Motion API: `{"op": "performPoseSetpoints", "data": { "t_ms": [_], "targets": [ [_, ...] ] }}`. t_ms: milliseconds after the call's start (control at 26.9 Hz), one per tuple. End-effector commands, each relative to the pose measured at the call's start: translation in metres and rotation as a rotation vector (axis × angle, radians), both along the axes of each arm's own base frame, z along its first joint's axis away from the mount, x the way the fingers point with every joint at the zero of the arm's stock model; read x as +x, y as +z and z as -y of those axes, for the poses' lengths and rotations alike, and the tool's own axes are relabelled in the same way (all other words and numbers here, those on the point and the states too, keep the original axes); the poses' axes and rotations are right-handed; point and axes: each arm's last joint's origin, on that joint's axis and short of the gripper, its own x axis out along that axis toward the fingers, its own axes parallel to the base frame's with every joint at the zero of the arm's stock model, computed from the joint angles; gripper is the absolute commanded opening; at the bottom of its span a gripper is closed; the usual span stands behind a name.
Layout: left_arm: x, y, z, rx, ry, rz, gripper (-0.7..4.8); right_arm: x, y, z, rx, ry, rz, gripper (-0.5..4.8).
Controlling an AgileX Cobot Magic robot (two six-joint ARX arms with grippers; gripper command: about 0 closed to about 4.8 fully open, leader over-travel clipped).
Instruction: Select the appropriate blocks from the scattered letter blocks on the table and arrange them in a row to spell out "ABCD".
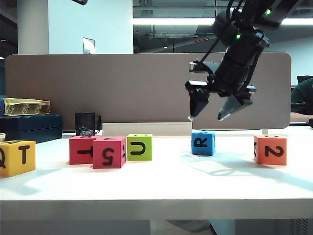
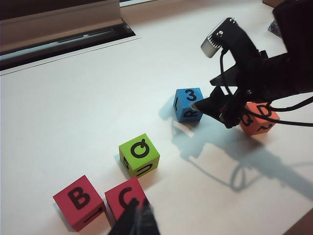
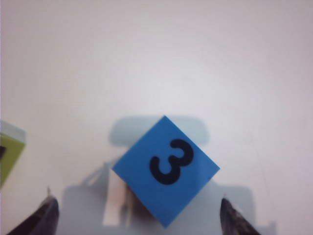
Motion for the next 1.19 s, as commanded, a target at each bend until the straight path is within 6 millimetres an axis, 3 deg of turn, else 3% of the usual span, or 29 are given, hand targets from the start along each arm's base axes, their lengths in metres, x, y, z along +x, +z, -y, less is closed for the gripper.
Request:
{"op": "performPoseSetpoints", "data": {
  "t_ms": [37,74,260,409,521,744,967,1191],
  "targets": [
    [0.000,0.003,0.000,-0.003,-0.004,0.018,-0.06,-0.006,0.025,0.001,0.034,0.013,0.074,4.01],
    [0.000,0.003,-0.001,0.006,-0.007,0.024,-0.06,-0.008,0.031,0.001,0.040,0.013,0.087,3.89],
    [0.002,0.003,-0.002,0.037,0.028,0.049,-0.06,-0.026,0.057,0.006,0.054,0.027,0.105,2.12],
    [0.002,0.003,-0.002,0.037,0.032,0.052,-0.06,-0.038,0.067,0.009,0.065,0.051,0.073,1.95],
    [0.005,0.002,-0.001,0.042,0.028,0.056,-0.06,-0.048,0.072,0.013,0.055,0.056,0.029,1.33],
    [0.011,-0.004,0.002,0.061,0.029,0.026,-0.06,-0.057,0.070,0.015,0.050,0.075,-0.056,1.27],
    [0.022,-0.014,0.007,0.124,0.044,0.008,-0.06,-0.065,0.066,0.015,0.104,0.152,-0.174,0.08],
    [0.043,-0.033,0.005,0.203,0.134,-0.050,-0.06,-0.074,0.062,0.011,0.128,0.205,-0.264,-0.05]
  ]
}}
